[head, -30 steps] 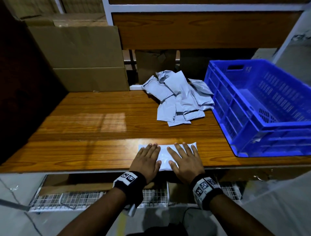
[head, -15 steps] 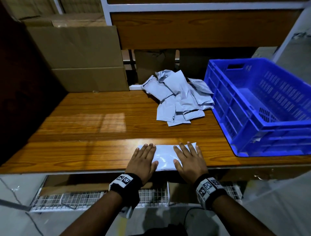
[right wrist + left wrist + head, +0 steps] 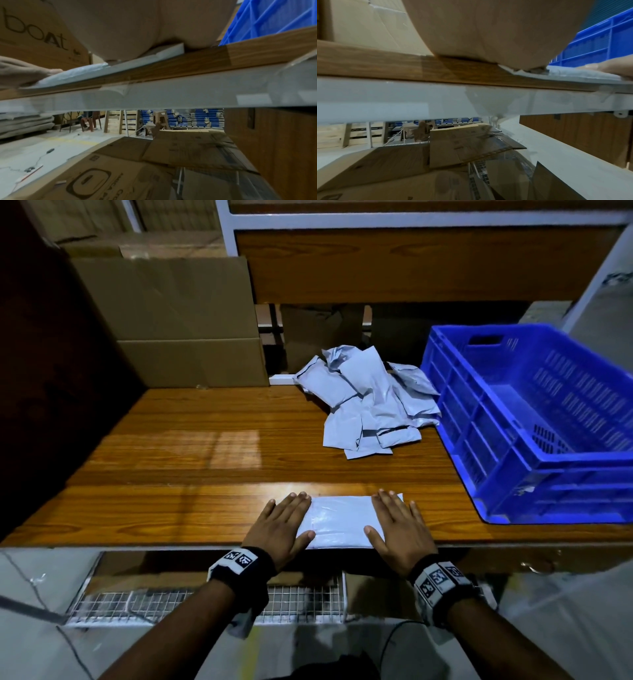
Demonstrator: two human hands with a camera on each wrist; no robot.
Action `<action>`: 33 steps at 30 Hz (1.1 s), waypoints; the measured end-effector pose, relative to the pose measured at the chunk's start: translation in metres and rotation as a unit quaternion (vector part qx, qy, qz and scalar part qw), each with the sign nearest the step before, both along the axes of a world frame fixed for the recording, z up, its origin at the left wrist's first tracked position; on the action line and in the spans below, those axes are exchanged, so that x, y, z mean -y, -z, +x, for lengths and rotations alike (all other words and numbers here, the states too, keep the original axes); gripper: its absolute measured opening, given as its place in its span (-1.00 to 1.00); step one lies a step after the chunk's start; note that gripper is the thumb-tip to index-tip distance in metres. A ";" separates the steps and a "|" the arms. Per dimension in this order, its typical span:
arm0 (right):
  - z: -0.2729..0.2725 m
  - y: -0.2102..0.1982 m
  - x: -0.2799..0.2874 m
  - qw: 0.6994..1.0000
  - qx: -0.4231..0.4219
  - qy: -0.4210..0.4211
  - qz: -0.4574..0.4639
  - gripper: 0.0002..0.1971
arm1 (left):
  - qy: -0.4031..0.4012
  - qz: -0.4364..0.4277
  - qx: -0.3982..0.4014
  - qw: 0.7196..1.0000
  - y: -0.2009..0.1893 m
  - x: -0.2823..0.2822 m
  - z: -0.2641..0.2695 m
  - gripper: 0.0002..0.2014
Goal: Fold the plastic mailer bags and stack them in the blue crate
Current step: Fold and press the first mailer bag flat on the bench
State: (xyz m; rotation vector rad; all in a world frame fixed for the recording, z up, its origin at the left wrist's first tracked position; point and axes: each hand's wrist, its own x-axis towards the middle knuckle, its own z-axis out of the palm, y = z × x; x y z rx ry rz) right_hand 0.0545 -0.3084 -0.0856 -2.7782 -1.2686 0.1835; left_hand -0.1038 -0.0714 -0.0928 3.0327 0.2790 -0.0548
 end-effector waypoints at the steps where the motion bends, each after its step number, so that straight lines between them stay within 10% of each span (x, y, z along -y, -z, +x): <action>1: 0.000 -0.002 0.000 1.000 -0.002 -0.002 -0.003 -0.18 | 0.000 0.002 -0.006 1.000 -0.002 0.000 0.000 -0.26; 9: 0.009 -0.005 0.032 0.992 -0.016 -0.109 -0.060 0.17 | 0.138 0.020 -0.023 0.990 -0.005 -0.014 -0.020 0.01; 14: 0.022 -0.021 0.038 0.978 -0.069 -0.113 0.163 -0.29 | 0.114 -0.103 0.097 0.983 -0.023 -0.018 -0.025 -0.39; 20: 0.036 -0.062 0.037 0.903 -0.231 0.064 0.356 -0.43 | -0.143 -0.464 0.275 0.830 -0.044 -0.011 -0.007 -0.80; 27: 0.028 -0.041 0.012 0.956 -0.148 0.180 0.180 -0.33 | -0.288 -0.313 0.129 0.896 -0.033 -0.010 0.020 -0.52; 33: -0.010 -0.044 -0.014 0.987 0.092 0.041 0.129 -0.57 | -0.091 -0.051 0.184 0.977 -0.041 0.012 0.017 -0.53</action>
